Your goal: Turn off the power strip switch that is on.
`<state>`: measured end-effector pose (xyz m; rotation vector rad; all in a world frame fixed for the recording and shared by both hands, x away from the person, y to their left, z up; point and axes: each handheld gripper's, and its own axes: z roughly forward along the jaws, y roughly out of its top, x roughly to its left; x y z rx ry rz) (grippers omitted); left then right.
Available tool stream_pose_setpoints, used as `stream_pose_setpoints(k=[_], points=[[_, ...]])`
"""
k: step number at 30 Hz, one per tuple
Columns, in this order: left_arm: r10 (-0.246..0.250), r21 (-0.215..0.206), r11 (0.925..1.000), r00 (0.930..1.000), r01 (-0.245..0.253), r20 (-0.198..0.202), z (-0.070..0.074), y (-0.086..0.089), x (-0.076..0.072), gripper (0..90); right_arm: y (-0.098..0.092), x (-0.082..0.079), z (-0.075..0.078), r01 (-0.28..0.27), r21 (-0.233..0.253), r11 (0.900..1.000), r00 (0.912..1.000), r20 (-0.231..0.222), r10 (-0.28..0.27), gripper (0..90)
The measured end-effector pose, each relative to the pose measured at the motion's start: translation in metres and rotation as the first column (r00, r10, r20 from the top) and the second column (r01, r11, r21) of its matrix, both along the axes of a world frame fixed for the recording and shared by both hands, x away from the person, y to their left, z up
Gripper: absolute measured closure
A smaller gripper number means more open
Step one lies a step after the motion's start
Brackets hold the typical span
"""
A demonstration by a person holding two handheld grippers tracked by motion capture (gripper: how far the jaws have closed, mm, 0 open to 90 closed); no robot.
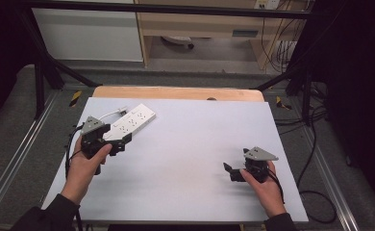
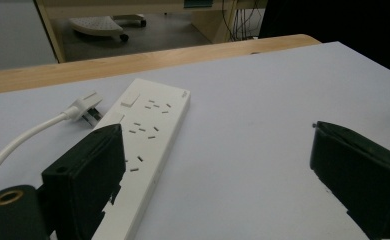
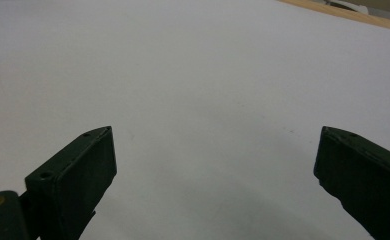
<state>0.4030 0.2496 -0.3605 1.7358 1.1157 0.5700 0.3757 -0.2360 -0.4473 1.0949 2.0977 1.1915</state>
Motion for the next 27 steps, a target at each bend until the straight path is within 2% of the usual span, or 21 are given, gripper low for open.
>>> stream_pose_setpoints(k=[3, 6, 10, 14, 16, 19, 22, 27], points=[[0.009, 0.0, 1.0, 0.9998, -0.009, -0.016, -0.002, 0.0, 0.008, 7.7, 0.0, 0.0, 0.001, 0.0, 0.005, 1.0, 1.0, 0.004, 0.0, 3.9], [0.013, -0.027, 0.9995, 0.9992, -0.014, -0.037, -0.002, 0.003, 0.016, 8.0, 0.0, -0.001, 0.003, -0.001, 0.036, 0.999, 0.9999, 0.011, 0.001, 3.2], [0.025, -0.001, 0.9997, 0.9988, -0.025, -0.043, 0.0, 0.005, 0.025, 8.0, 0.001, -0.003, 0.005, -0.014, 0.043, 0.999, 0.9998, 0.015, 0.013, 3.2], [0.04, 0.005, 0.9992, 0.998, -0.04, -0.049, 0.002, 0.007, 0.033, 8.2, 0.002, -0.004, 0.005, -0.028, 0.046, 0.999, 0.9995, 0.012, 0.027, 3.4], [0.034, 0.018, 0.9993, 0.9976, -0.033, -0.06, 0.002, 0.007, 0.038, 8.4, 0.003, -0.003, 0.004, -0.022, 0.033, 0.999, 0.9997, 0.004, 0.022, 3.3], [0.042, 0.016, 0.999, 0.9977, -0.041, -0.052, 0.002, 0.007, 0.043, 8.4, 0.002, -0.003, 0.003, -0.017, 0.025, 1.0, 0.9999, 0.0, 0.017, 3.3], [0.051, 0.027, 0.9984, 0.9968, -0.049, -0.062, 0.003, 0.007, 0.05, 8.4, 0.001, -0.004, 0.005, -0.013, 0.036, 0.999, 0.9999, 0.009, 0.013, 3.2], [0.066, 0.031, 0.9974, 0.9968, -0.065, -0.045, 0.002, 0.01, 0.06, 8.9, 0.001, -0.003, 0.004, -0.013, 0.034, 0.999, 0.9999, 0.009, 0.012, 3.2]])
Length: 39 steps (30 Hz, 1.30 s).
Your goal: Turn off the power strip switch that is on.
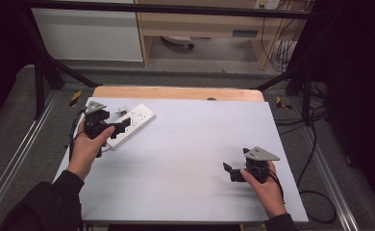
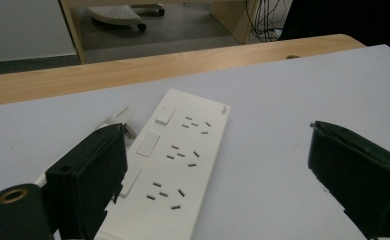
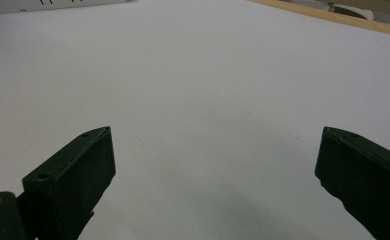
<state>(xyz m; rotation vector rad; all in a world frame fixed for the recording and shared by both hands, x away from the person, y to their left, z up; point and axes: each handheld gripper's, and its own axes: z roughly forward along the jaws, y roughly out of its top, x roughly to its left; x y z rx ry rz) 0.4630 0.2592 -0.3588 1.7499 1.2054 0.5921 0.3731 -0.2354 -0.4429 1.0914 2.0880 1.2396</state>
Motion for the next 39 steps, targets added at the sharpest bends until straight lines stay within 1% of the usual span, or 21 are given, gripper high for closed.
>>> stream_pose_setpoints(k=[2, 5, 6, 10, 14, 15, 17, 18, 19, 22, 24, 25, 26, 27, 28, 29, 30, 32, 35, 38, 39], points=[[0.009, 0.002, 1.0, 0.9999, -0.009, 0.011, -0.001, 0.001, 0.004, 9.2, 0.001, 0.001, 0.0, -0.007, -0.003, 1.0, 1.0, -0.005, 0.007, 3.2], [0.021, -0.015, 0.9997, 0.9996, -0.021, 0.017, -0.005, 0.002, 0.01, 9.5, 0.001, 0.0, 0.0, -0.01, -0.005, 1.0, 1.0, -0.001, 0.01, 3.1], [0.025, -0.013, 0.9996, 0.9995, -0.024, 0.019, -0.007, 0.001, 0.012, 9.7, 0.001, 0.0, 0.0, -0.011, -0.003, 1.0, 0.9999, -0.001, 0.011, 3.1], [0.047, 0.024, 0.9986, 0.9982, -0.048, 0.038, -0.013, 0.0, 0.018, 11.5, 0.001, 0.0, 0.0, -0.014, -0.008, 1.0, 0.9999, 0.0, 0.014, 3.2], [0.058, 0.027, 0.9979, 0.9975, -0.059, 0.041, -0.018, 0.0, 0.025, 15.2, 0.002, 0.0, 0.0, -0.015, -0.006, 1.0, 0.9999, -0.001, 0.015, 3.2], [0.061, 0.034, 0.9975, 0.9973, -0.063, 0.039, -0.019, 0.0, 0.026, 18.2, 0.002, 0.0, 0.0, -0.016, -0.005, 1.0, 0.9999, 0.0, 0.016, 3.2], [0.075, 0.039, 0.9963, 0.9964, -0.077, 0.039, -0.022, 0.001, 0.029, 19.6, 0.001, 0.0, 0.0, -0.015, -0.003, 1.0, 0.9999, 0.001, 0.015, 3.2], [0.083, 0.038, 0.9957, 0.9957, -0.085, 0.04, -0.023, 0.002, 0.03, 20.1, 0.001, 0.0, 0.0, -0.01, 0.001, 1.0, 0.9999, 0.0, 0.01, 3.2], [0.089, 0.04, 0.9951, 0.9952, -0.091, 0.041, -0.024, 0.002, 0.032, 24.2, 0.0, 0.0, 0.0, -0.001, 0.001, 1.0, 1.0, 0.005, 0.001, 3.2], [0.104, 0.047, 0.9932, 0.9937, -0.106, 0.04, -0.028, 0.004, 0.036, 26.1, -0.001, 0.0, 0.001, 0.003, 0.0, 1.0, 1.0, 0.006, -0.003, 3.2], [0.114, 0.041, 0.9925, 0.9931, -0.115, 0.028, -0.031, 0.007, 0.039, 31.3, -0.001, -0.002, 0.001, 0.002, -0.003, 1.0, 1.0, 0.006, -0.002, 3.1], [0.117, 0.034, 0.9925, 0.9929, -0.117, 0.021, -0.033, 0.008, 0.04, 31.3, -0.001, -0.002, 0.001, 0.002, -0.003, 1.0, 1.0, 0.006, -0.002, 3.1], [0.117, 0.028, 0.9927, 0.993, -0.117, 0.016, -0.034, 0.008, 0.042, 36.2, 0.0, -0.002, 0.002, -0.005, -0.01, 1.0, 0.9999, 0.011, 0.005, 3.1], [0.114, 0.02, 0.9933, 0.9934, -0.114, 0.009, -0.035, 0.009, 0.043, 38.9, 0.0, -0.002, 0.002, -0.007, -0.01, 1.0, 0.9999, 0.011, 0.007, 3.2], [0.113, 0.01, 0.9936, 0.9936, -0.113, 0.003, -0.036, 0.009, 0.044, 38.9, 0.0, -0.002, 0.002, -0.007, -0.01, 1.0, 0.9999, 0.011, 0.007, 3.2], [0.108, 0.011, 0.9941, 0.9942, -0.108, -0.002, -0.038, 0.01, 0.044, 45.2, 0.001, -0.003, 0.002, -0.008, -0.007, 1.0, 0.9999, 0.01, 0.008, 3.1], [0.107, 0.018, 0.9941, 0.9943, -0.107, 0.002, -0.038, 0.01, 0.045, 45.2, 0.001, -0.003, 0.002, -0.008, -0.007, 1.0, 0.9999, 0.01, 0.008, 3.1], [0.1, 0.024, 0.9947, 0.995, -0.1, 0.011, -0.039, 0.011, 0.046, 51.7, 0.001, -0.003, 0.002, -0.009, -0.007, 1.0, 0.9999, 0.009, 0.009, 3.1], [0.101, 0.02, 0.9947, 0.9947, -0.101, 0.018, -0.041, 0.011, 0.048, 59.4, 0.0, -0.003, 0.002, -0.011, -0.007, 1.0, 0.9999, 0.01, 0.011, 3.1], [0.096, 0.008, 0.9953, 0.9952, -0.096, 0.018, -0.043, 0.013, 0.05, 66.6, 0.0, -0.003, 0.002, -0.014, -0.009, 1.0, 0.9998, 0.013, 0.014, 3.1], [0.096, 0.006, 0.9954, 0.9953, -0.096, 0.017, -0.045, 0.013, 0.051, 71.6, 0.001, -0.003, 0.002, -0.014, -0.005, 1.0, 0.9998, 0.01, 0.014, 3.2]])
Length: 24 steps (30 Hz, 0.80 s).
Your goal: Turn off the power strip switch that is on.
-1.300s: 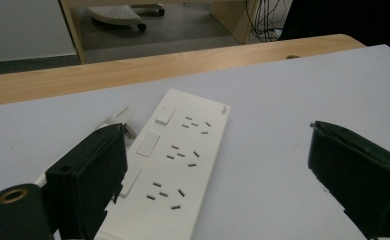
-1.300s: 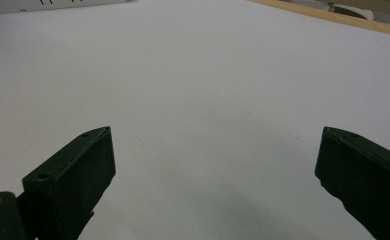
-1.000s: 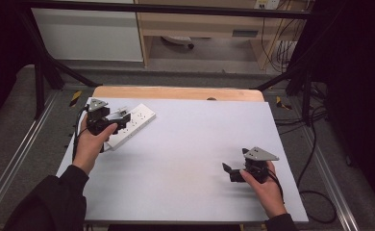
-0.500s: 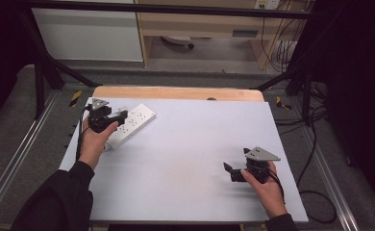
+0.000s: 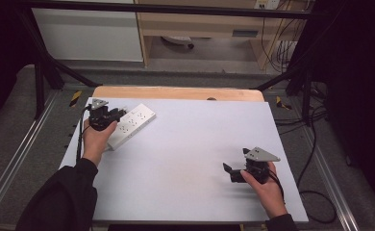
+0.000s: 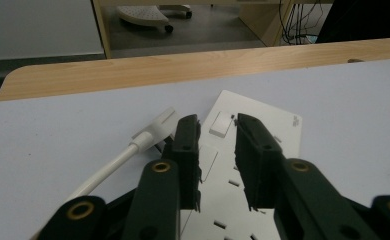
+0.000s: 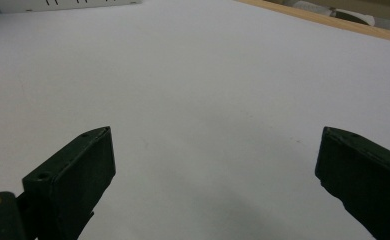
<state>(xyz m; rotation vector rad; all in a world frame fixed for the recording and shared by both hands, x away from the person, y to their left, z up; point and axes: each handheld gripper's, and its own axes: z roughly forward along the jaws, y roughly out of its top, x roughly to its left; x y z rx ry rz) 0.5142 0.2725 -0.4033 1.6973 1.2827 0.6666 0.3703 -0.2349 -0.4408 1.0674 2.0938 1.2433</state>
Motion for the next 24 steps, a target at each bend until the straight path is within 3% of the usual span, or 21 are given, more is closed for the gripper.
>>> stream_pose_setpoints(k=[10, 24], points=[[-0.001, -0.025, 0.9997, 0.9996, 0.0, -0.028, -0.009, 0.004, 0.007, 89.3, 0.0, -0.001, 0.001, -0.004, 0.01, 1.0, 1.0, 0.004, 0.004, 3.1], [0.005, -0.002, 1.0, 0.998, -0.005, -0.064, -0.015, 0.004, 0.01, 90.0, 0.0, -0.001, 0.002, -0.007, 0.009, 1.0, 0.9999, 0.01, 0.007, 3.1]])
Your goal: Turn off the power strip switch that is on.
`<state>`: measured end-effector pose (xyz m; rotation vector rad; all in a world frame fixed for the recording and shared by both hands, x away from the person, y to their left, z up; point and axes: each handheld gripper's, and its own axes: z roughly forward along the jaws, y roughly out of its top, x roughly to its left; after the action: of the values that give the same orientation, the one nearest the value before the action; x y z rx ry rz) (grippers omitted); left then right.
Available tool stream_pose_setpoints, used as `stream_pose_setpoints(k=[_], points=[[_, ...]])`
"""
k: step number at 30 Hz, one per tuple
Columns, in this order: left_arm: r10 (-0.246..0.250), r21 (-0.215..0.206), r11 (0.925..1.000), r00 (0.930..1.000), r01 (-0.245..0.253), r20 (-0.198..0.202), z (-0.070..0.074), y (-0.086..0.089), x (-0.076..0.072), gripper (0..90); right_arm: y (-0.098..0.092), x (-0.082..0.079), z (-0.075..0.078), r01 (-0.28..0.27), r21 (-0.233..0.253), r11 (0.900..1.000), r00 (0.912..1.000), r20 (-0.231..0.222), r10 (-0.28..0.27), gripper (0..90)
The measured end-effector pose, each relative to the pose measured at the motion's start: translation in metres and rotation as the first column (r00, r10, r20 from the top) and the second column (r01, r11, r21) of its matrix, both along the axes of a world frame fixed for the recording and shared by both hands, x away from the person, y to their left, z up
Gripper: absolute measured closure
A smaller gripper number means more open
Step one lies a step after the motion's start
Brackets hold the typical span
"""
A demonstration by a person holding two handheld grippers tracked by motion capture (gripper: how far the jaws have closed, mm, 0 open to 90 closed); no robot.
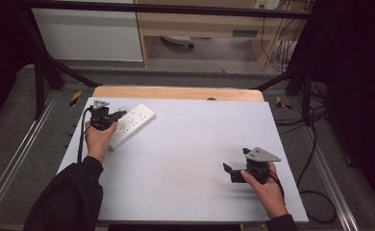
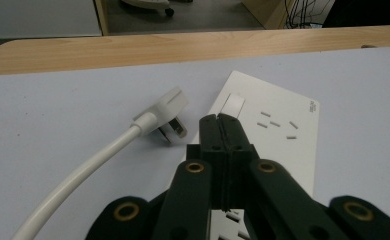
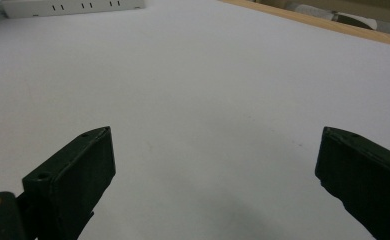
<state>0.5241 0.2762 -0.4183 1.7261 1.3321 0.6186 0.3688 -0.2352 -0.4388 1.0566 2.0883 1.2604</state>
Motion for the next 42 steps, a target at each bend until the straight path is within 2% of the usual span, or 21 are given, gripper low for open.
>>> stream_pose_setpoints(k=[8, 12, 14, 19, 22, 25, 29, 33, 36, 42], points=[[0.007, -0.014, 0.9999, 0.9995, -0.007, -0.031, -0.006, 0.0, 0.004, 90.0, 0.0, 0.0, 0.0, 0.0, -0.001, 1.0, 1.0, -0.001, 0.0, 3.1], [0.005, -0.006, 1.0, 0.9993, -0.006, -0.038, -0.008, -0.002, 0.007, 90.0, 0.001, 0.0, 0.0, -0.005, -0.001, 1.0, 1.0, -0.003, 0.005, 3.1], [-0.002, 0.016, 0.9999, 0.9992, 0.003, -0.04, -0.007, -0.004, 0.009, 90.0, 0.0, 0.0, 0.0, -0.005, -0.003, 1.0, 1.0, -0.005, 0.005, 3.1], [-0.004, 0.023, 0.9997, 0.9991, 0.005, -0.042, -0.004, -0.009, 0.017, 90.0, 0.0, 0.0, -0.001, -0.004, -0.002, 1.0, 1.0, -0.004, 0.004, 3.1], [-0.01, 0.046, 0.9989, 0.9986, 0.013, -0.051, -0.006, -0.01, 0.021, 90.0, -0.001, 0.0, -0.001, -0.004, -0.001, 1.0, 1.0, -0.005, 0.004, 3.1], [-0.005, 0.038, 0.9992, 0.9985, 0.007, -0.055, -0.008, -0.012, 0.024, 90.0, 0.0, 0.0, 0.0, -0.005, 0.001, 1.0, 1.0, -0.006, 0.005, 3.1], [-0.018, 0.052, 0.9984, 0.9978, 0.021, -0.063, -0.011, -0.014, 0.028, 90.0, 0.0, 0.001, -0.001, -0.006, -0.002, 1.0, 1.0, -0.006, 0.006, 3.1], [-0.024, 0.032, 0.9992, 0.9973, 0.026, -0.069, -0.012, -0.018, 0.029, 90.0, 0.0, 0.0, -0.001, -0.007, 0.0, 1.0, 1.0, -0.005, 0.007, 3.1], [-0.029, 0.045, 0.9985, 0.9976, 0.031, -0.064, -0.011, -0.022, 0.03, 90.0, 0.0, 0.0, -0.001, -0.01, 0.0, 1.0, 0.9999, -0.007, 0.01, 3.1], [-0.009, 0.047, 0.9988, 0.997, 0.013, -0.077, -0.012, -0.019, 0.032, 90.0, 0.001, 0.0, -0.001, -0.011, -0.005, 1.0, 0.9999, -0.008, 0.011, 3.1]])
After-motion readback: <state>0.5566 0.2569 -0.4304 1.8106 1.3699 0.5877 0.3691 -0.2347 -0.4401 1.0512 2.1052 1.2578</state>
